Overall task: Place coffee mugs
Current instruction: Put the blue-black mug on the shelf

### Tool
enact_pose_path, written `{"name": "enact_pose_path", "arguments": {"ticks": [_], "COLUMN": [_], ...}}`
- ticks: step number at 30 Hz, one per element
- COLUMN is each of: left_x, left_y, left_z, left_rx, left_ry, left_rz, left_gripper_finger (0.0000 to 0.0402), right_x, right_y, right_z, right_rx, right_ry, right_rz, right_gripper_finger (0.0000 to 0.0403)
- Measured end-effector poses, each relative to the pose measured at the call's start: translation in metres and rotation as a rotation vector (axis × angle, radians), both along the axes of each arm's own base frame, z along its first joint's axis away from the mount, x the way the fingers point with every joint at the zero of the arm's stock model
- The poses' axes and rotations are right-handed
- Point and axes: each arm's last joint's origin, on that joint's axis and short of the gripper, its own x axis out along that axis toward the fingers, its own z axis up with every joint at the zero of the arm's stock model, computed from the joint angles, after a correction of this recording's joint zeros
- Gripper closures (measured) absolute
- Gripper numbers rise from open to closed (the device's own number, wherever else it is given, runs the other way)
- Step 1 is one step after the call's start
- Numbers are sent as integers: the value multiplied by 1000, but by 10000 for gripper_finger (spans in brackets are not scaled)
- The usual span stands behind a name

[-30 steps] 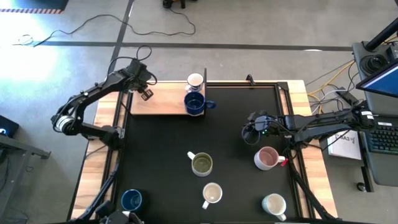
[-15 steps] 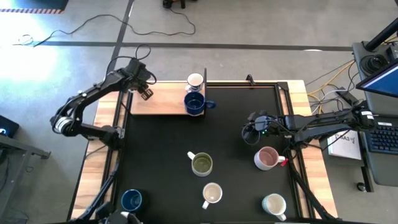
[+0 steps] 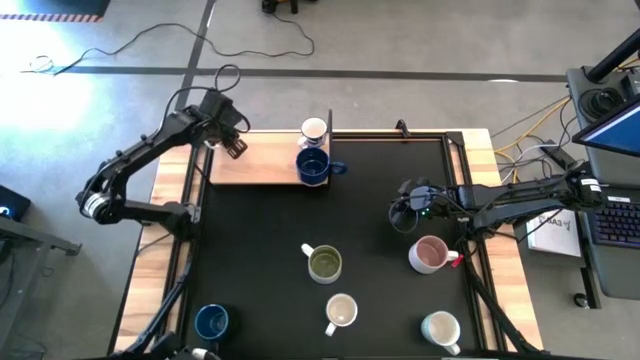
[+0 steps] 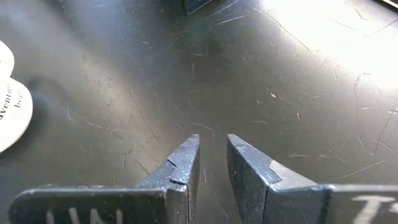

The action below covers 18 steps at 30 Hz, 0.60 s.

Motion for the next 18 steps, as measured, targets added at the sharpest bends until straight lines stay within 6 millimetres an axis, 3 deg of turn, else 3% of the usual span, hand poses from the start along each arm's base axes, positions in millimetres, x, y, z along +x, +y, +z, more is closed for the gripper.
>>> {"name": "enact_pose_path", "arguments": {"ticks": [4, 9, 13, 18], "left_x": [12, 33, 52, 75], "left_y": [-10, -32, -59, -108], "left_z": [11, 14, 11, 7], "left_rx": [0, -124, -192, -306], "left_ry": [-76, -191, -242, -247], "left_rz": [-41, -117, -138, -210], "left_gripper_finger": [293, 293, 293, 293], "right_x": [0, 0, 0, 0], "right_y": [0, 0, 0, 0], "right_z": [0, 0, 0, 0], "right_rx": [0, 0, 0, 0], "right_ry": [0, 0, 0, 0], "right_rz": [0, 0, 0, 0], "right_gripper_finger": [335, 335, 335, 335]}}
